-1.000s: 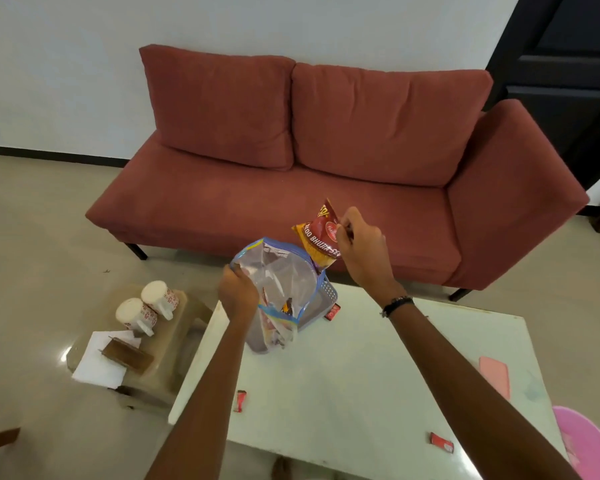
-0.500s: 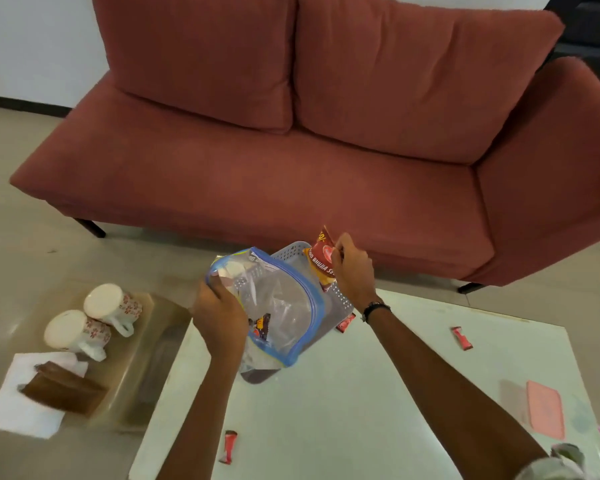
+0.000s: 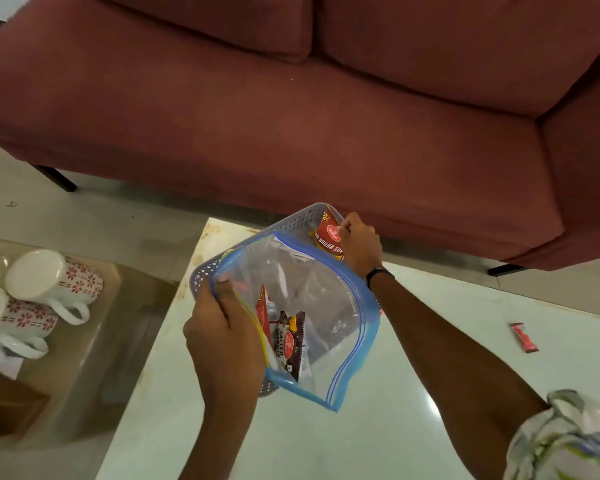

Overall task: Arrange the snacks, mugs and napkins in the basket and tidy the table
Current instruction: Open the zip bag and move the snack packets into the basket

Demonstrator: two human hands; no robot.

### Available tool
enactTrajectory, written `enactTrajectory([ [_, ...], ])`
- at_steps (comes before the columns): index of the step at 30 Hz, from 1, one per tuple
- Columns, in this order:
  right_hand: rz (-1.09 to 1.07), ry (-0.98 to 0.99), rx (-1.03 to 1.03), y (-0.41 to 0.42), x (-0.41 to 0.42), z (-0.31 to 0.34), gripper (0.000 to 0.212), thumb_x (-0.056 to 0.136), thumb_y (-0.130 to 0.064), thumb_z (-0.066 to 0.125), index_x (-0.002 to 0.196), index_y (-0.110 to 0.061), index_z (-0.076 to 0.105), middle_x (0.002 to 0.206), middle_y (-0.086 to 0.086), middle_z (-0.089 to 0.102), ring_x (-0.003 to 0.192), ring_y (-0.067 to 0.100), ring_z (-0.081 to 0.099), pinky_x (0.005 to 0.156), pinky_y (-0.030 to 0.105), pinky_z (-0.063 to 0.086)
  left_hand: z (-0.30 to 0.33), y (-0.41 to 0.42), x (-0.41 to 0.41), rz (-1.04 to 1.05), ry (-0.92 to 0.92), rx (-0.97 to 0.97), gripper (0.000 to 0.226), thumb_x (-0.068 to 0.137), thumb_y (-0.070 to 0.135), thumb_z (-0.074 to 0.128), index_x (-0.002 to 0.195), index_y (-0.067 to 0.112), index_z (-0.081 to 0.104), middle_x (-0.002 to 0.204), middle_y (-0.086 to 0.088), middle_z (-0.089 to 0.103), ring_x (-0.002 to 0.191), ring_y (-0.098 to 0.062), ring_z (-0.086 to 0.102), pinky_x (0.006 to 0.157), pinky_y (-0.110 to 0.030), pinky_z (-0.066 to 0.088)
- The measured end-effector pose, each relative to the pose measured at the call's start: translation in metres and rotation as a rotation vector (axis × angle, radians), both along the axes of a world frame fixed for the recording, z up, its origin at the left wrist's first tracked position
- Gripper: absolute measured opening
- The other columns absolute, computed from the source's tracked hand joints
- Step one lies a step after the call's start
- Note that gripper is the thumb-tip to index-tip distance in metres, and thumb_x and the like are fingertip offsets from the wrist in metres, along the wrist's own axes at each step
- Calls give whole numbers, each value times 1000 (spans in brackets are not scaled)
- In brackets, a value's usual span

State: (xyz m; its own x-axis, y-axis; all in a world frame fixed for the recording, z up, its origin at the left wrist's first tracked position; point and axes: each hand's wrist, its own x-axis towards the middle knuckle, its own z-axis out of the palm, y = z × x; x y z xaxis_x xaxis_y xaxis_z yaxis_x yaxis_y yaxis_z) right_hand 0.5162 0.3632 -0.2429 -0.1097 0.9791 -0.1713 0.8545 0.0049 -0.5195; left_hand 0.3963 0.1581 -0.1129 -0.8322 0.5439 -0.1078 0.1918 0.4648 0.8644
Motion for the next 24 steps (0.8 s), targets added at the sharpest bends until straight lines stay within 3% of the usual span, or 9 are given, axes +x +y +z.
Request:
enactTrajectory([
  [5, -18, 8, -46, 5, 4, -6, 20, 97, -21, 42, 107, -8, 54, 104, 19, 66, 82, 28, 59, 63, 29, 39, -5, 1, 3, -15, -22, -15, 37, 100, 28, 31, 98, 2, 57, 77, -9, 58, 62, -12, 53, 53, -19, 38],
  [9, -83, 174, -37, -19, 13, 30, 27, 96, -19, 50, 120, -8, 54, 113, 12, 66, 100, 26, 63, 68, 22, 42, -6, 2, -1, -73, 16, -30, 33, 100, 28, 33, 106, 7, 58, 86, -8, 63, 73, -23, 58, 55, -24, 42],
  [12, -148, 414, 77, -79, 17, 92, 18, 94, -13, 54, 111, -10, 59, 105, 1, 66, 94, 14, 62, 62, 1, 41, -1, -2, -3, -133, 89, -65, 28, 98, 29, 38, 107, 12, 59, 84, -2, 62, 70, -18, 57, 55, -18, 41],
  [16, 4, 544, 69, -171, 17, 174, 7, 91, -17, 60, 89, -18, 67, 84, -8, 71, 76, 4, 66, 65, 7, 48, 3, -11, -4, -215, 153, -91, 25, 96, 33, 45, 102, 13, 58, 80, -5, 67, 69, -22, 65, 59, -25, 51],
  [18, 94, 471, -42, -190, 9, 180, 10, 90, -14, 60, 84, -16, 68, 77, -3, 72, 72, 8, 69, 68, 16, 53, 4, -16, -5, -238, 182, -93, 23, 96, 31, 48, 99, 11, 59, 79, -7, 69, 69, -25, 67, 61, -35, 57],
  [20, 194, 170, -172, -186, -8, 165, 15, 91, -12, 55, 86, -9, 69, 83, 7, 72, 79, 20, 69, 74, 30, 54, 4, -19, -4, -244, 200, -106, 24, 95, 32, 49, 100, 11, 60, 80, -9, 69, 70, -27, 67, 62, -38, 57],
  [22, 246, -133, -292, -172, -23, 138, 16, 90, -11, 52, 96, -4, 65, 99, 15, 68, 96, 31, 64, 82, 34, 49, 3, -22, -2, -248, 217, -116, 26, 95, 32, 48, 102, 11, 61, 81, -9, 69, 69, -24, 64, 57, -29, 53],
  [24, 253, -269, -389, -160, -34, 112, 21, 91, -9, 52, 109, 0, 59, 113, 18, 63, 108, 34, 60, 88, 35, 47, 2, -25, 0, -247, 223, -109, 28, 95, 32, 47, 105, 10, 61, 84, -8, 69, 68, -16, 60, 54, -13, 41],
])
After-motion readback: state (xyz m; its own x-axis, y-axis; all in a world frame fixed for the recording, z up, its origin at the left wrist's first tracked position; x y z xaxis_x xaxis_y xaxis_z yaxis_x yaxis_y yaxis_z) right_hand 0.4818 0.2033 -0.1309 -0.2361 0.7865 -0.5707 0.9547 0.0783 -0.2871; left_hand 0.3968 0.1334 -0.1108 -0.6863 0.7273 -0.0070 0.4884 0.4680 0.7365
